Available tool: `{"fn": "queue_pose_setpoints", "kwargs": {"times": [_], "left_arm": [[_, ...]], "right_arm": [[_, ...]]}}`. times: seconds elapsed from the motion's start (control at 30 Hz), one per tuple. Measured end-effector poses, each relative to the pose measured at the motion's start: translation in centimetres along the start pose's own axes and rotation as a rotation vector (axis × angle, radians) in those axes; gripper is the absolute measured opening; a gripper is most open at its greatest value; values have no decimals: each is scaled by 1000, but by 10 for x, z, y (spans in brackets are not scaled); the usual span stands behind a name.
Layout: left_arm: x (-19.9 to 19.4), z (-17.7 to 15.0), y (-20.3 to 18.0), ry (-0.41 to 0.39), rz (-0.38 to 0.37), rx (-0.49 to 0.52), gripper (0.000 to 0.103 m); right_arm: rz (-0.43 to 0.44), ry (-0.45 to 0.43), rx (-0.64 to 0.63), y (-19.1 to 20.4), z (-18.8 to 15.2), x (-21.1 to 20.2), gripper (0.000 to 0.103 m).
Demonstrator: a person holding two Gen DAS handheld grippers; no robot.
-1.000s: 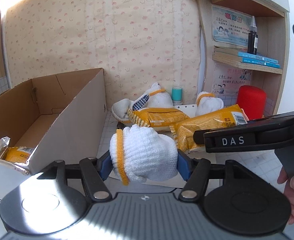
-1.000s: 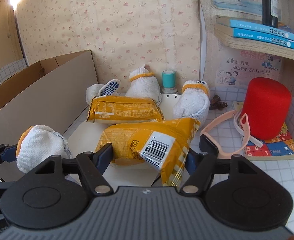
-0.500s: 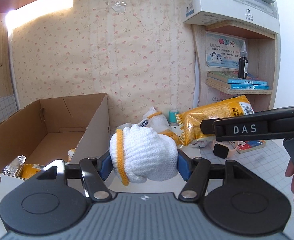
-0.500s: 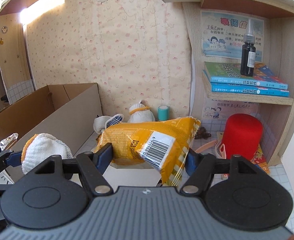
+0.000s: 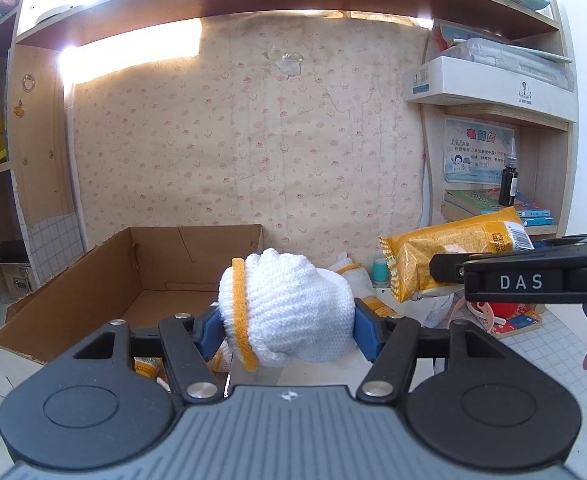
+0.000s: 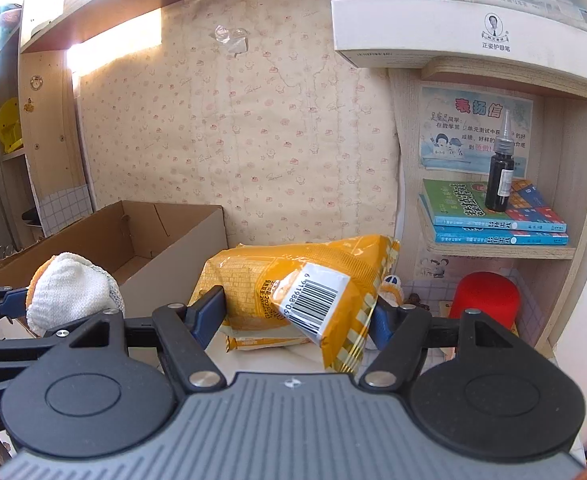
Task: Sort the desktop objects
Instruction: 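Carry the glove with left tool while right tool carries the chip bag over the box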
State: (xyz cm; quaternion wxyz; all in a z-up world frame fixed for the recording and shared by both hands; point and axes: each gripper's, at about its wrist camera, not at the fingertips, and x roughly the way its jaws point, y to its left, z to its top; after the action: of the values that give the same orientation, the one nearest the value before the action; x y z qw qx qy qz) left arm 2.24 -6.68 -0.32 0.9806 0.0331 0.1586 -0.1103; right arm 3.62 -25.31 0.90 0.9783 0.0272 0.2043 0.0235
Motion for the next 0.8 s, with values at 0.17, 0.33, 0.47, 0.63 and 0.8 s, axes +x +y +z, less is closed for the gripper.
{"fn": "queue_pose_setpoints", "kwargs": {"times": [0.17,0.33,0.47,0.63,0.8], "left_arm": [[-7,3,17,-10,36,-16,66],[-10,2,37,-9,77,-38,66],[-12,0,51,-5,109,-46,66],[-14,0,70,-7,141,-65,66],[-15,-2,89,-3,177,-81,66]], "right_arm": [[26,-13,-16,14,7,-4,70],[59,-15,-36,34,13,-2,70],[87,-14,-52,50,16,2,70],[122,-7,-73,72,17,9,70],[165,6,-93,96,19,20,70]]}}
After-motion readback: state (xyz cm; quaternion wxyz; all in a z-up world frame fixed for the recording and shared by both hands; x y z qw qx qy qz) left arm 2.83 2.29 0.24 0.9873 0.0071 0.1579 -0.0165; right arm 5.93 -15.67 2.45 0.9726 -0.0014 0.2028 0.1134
